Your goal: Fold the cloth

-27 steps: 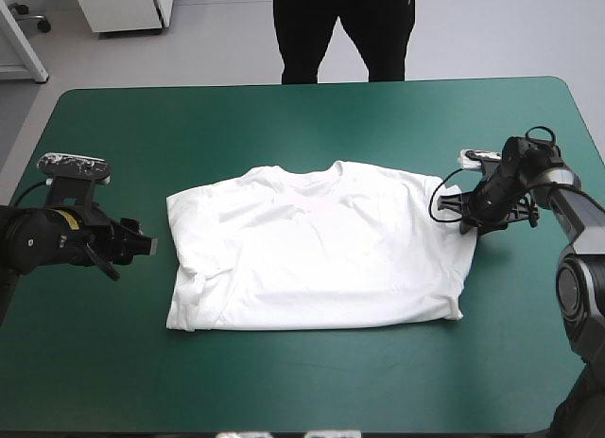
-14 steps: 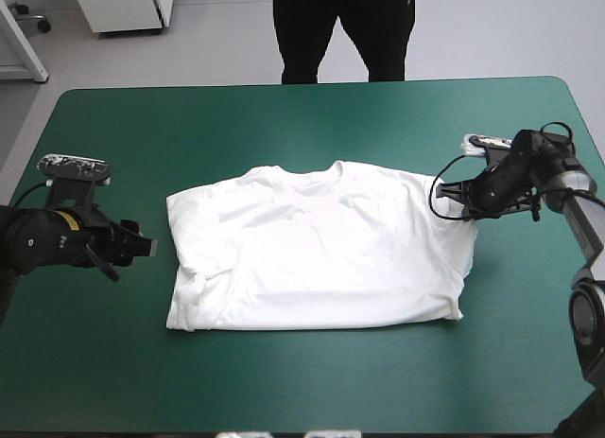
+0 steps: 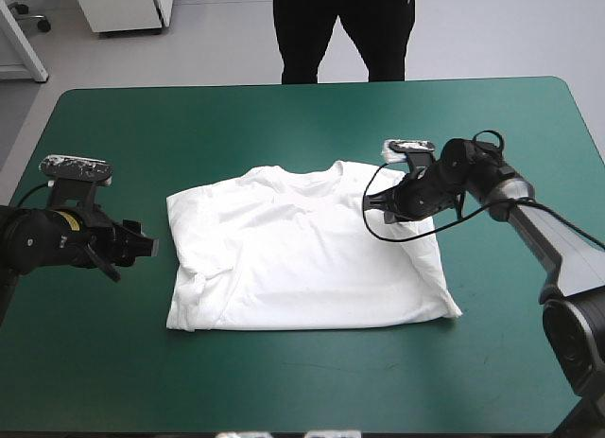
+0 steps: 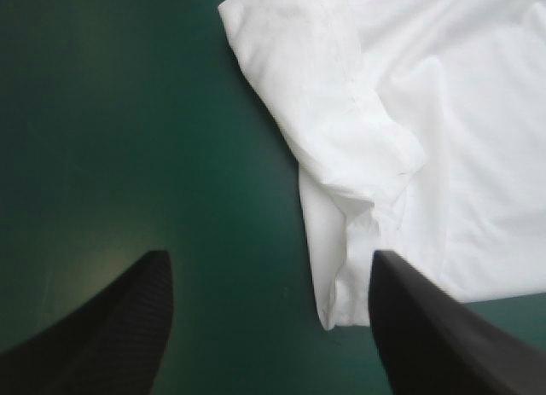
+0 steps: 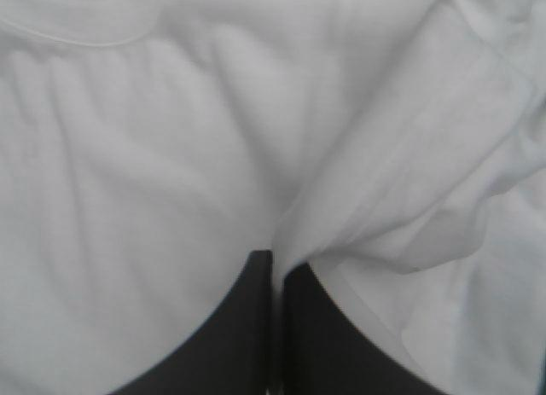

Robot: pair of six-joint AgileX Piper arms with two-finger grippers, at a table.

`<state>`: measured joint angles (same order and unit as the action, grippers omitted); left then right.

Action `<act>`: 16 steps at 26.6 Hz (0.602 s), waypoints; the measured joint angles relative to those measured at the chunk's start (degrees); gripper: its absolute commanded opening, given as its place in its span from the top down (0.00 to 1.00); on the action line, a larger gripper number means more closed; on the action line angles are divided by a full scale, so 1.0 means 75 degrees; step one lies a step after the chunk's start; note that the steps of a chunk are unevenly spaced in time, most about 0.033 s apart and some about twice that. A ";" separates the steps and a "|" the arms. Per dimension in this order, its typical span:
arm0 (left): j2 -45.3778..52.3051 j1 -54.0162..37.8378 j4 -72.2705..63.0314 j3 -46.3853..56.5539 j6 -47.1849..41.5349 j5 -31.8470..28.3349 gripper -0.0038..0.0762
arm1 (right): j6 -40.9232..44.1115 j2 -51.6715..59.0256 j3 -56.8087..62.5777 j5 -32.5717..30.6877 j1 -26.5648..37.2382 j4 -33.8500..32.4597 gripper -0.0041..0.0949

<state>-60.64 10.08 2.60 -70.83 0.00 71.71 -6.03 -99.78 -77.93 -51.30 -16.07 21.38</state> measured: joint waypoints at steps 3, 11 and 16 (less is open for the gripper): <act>0.0000 0.0000 -0.0058 0.0000 0.0000 0.0000 0.36 | 0.0186 -0.0296 -0.0080 0.0191 -0.0359 0.0139 0.84; 0.0000 0.0000 -0.0058 0.0000 0.0000 0.0000 0.36 | 0.0146 -0.1017 -0.0103 -0.0126 -0.0608 0.0689 0.34; 0.0000 0.0000 -0.0058 0.0000 0.0000 0.0000 0.36 | 0.0189 -0.0640 -0.0451 -0.0389 -0.0608 0.0390 0.43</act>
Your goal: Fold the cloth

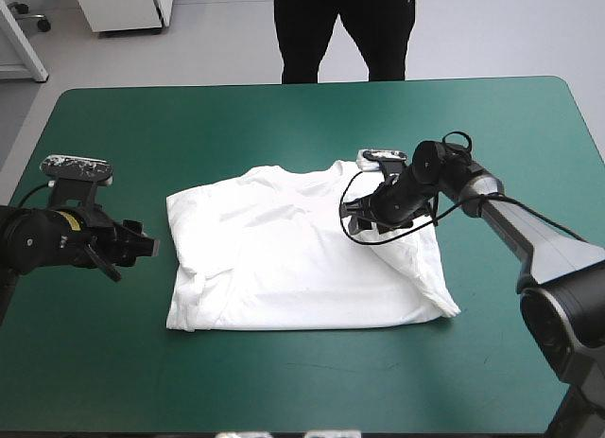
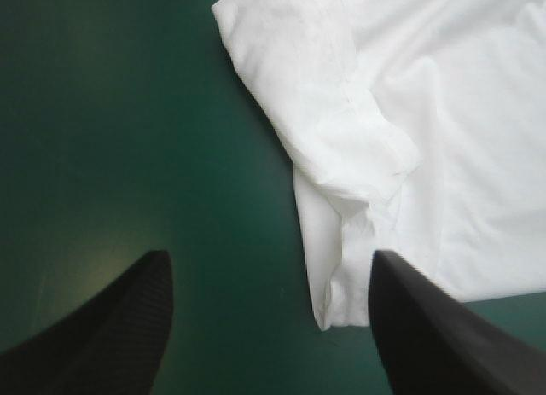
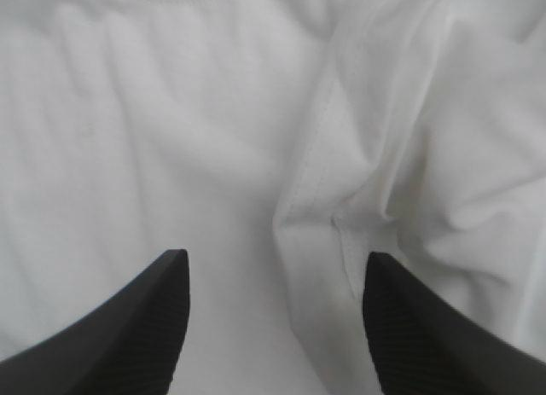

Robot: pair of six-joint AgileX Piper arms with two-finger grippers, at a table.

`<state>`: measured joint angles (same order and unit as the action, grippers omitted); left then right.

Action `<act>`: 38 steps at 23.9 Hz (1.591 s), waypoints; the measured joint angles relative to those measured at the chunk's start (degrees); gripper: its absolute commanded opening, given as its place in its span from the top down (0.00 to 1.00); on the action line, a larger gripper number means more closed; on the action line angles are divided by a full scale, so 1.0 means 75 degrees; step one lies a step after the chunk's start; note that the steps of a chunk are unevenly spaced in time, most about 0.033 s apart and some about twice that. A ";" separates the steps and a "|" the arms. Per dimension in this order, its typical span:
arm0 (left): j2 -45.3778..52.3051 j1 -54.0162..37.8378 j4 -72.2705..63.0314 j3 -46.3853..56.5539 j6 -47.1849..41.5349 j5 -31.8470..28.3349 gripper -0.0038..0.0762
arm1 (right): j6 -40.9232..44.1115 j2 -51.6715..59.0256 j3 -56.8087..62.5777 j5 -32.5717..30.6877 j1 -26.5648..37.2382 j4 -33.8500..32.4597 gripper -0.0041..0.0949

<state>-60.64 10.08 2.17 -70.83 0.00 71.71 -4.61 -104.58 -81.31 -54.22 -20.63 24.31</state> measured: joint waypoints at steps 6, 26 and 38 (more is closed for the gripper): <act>0.0000 0.0000 0.0000 0.0000 -0.0331 0.0000 0.36 | 0.0728 0.1379 -0.0146 -0.1083 0.0000 -0.1634 0.44; -0.1621 0.0000 -0.1232 0.2780 -0.0381 -0.1878 0.36 | 0.1999 0.4820 0.2476 -0.1281 0.0411 -0.2412 0.44; -0.1819 0.0000 -0.1250 0.4288 -0.0381 -0.2838 0.36 | 0.2026 0.4820 0.2476 -0.1265 0.0411 -0.2420 0.44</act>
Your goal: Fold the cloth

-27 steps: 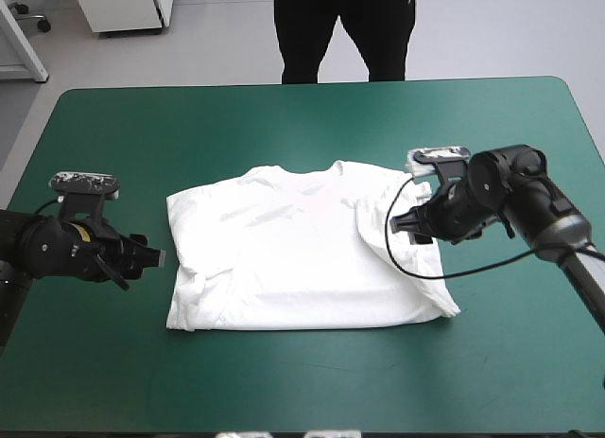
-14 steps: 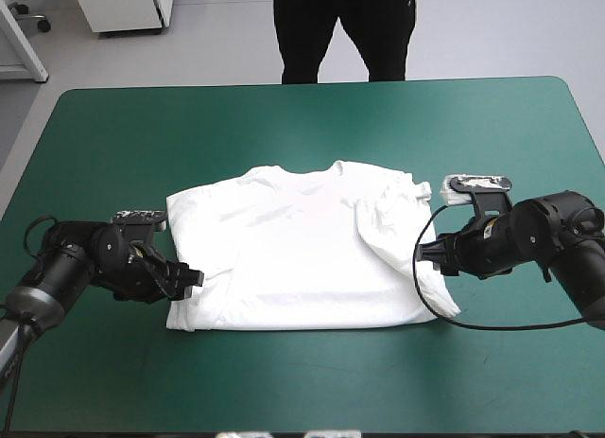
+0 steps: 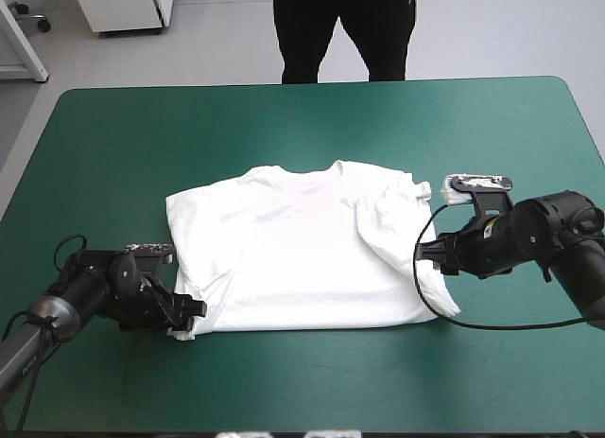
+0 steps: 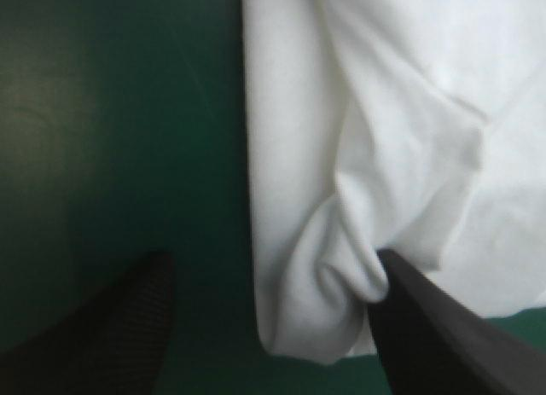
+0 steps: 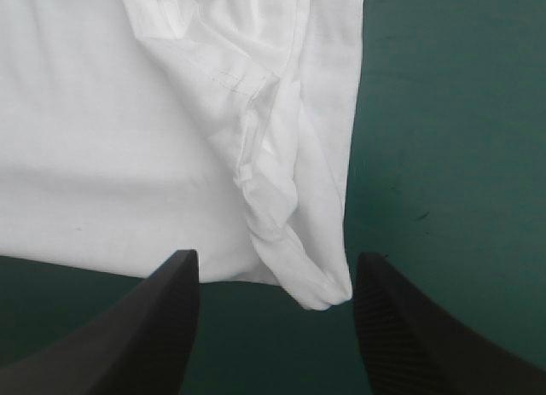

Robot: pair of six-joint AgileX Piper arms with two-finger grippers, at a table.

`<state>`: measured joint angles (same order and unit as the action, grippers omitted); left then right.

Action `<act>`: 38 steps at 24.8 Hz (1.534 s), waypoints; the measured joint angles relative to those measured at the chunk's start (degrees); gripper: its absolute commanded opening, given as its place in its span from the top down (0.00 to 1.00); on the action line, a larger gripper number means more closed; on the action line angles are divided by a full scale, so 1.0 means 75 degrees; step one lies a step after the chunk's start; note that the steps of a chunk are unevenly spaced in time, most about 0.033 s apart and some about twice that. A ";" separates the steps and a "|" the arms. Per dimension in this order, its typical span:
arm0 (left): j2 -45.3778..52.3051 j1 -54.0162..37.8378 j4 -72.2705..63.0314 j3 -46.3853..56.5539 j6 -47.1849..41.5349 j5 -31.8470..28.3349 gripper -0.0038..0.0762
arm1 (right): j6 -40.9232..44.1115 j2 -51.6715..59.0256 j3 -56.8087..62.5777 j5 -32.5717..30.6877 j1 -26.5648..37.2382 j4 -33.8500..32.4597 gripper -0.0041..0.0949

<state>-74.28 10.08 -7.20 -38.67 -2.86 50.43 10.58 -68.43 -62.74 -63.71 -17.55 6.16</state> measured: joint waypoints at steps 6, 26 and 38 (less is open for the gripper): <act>-0.0123 -0.0008 -0.0089 0.0077 0.0264 -0.0075 0.96 | 0.0047 0.0000 0.0000 -0.0025 0.0000 0.0000 0.44; -0.0158 -0.0008 -0.0528 0.0068 0.0598 -0.0123 0.96 | 0.0058 -0.0714 0.1811 0.1284 0.0000 -0.0370 0.44; -0.0158 -0.0008 -0.0534 0.0068 0.0599 -0.0123 0.96 | -0.0317 -0.1721 0.2058 0.1809 0.0000 0.0439 0.44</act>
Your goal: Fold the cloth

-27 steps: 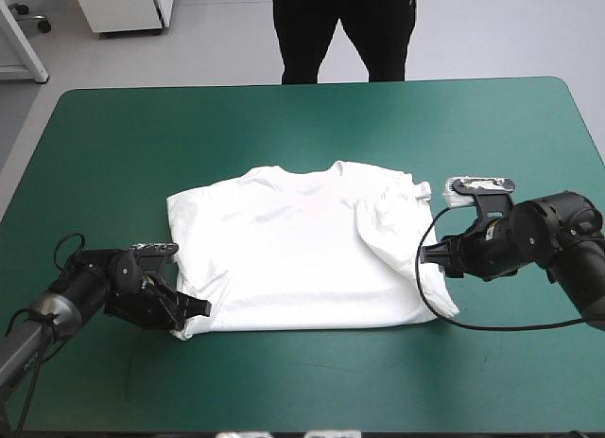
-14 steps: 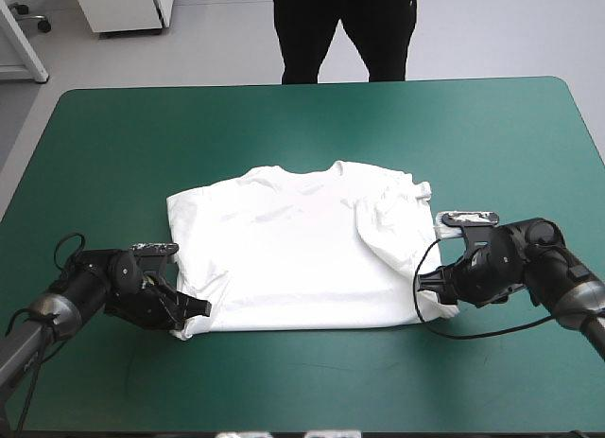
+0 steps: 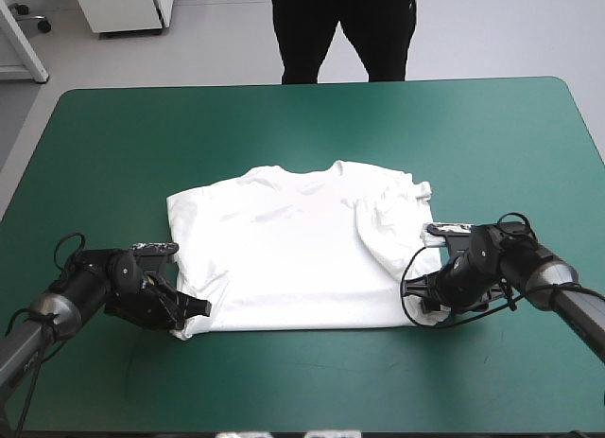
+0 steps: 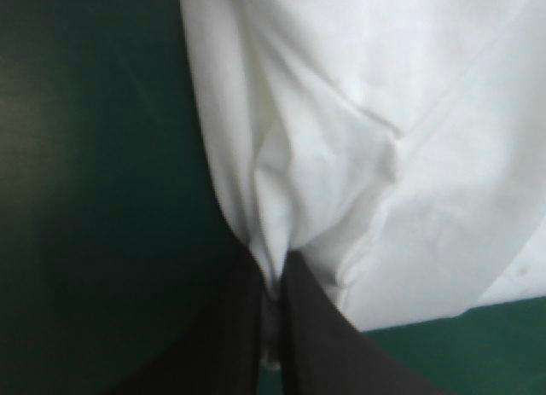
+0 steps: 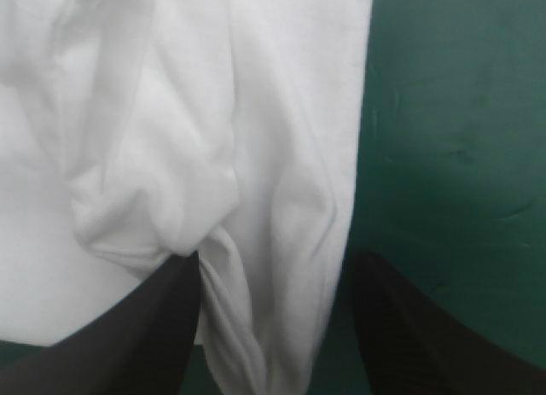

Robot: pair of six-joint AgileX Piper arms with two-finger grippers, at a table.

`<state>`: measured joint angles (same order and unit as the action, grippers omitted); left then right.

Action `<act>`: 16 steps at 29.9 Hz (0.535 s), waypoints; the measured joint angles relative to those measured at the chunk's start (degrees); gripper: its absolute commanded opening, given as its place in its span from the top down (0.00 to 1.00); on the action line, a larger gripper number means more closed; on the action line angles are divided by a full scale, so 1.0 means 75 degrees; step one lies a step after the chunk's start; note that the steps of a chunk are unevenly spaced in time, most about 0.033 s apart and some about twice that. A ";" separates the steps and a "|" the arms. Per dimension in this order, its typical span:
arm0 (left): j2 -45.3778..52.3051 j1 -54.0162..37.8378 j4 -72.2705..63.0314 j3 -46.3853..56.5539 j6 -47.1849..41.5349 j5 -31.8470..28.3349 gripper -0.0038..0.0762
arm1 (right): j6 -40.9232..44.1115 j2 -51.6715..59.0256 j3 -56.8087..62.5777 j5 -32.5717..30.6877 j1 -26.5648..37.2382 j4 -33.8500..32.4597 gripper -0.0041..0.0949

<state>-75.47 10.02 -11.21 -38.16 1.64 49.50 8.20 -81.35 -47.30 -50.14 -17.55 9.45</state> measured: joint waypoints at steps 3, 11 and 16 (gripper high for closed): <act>0.0000 0.0000 0.0000 0.0000 0.0000 0.0000 0.96 | -0.0024 -0.0164 -0.0009 -0.0026 0.0000 0.0119 0.45; -0.0009 0.0000 0.0000 0.0000 0.0026 -0.0002 0.96 | -0.0061 -0.0261 -0.0032 -0.0197 0.0037 -0.0055 0.97; -0.0073 0.0000 0.0043 -0.0240 0.0063 0.0226 0.96 | -0.0061 -0.0145 -0.0108 -0.0382 0.0049 0.0259 0.98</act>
<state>-76.02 10.02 -10.88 -39.95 2.11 51.20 7.74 -82.44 -48.12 -53.00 -17.18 11.39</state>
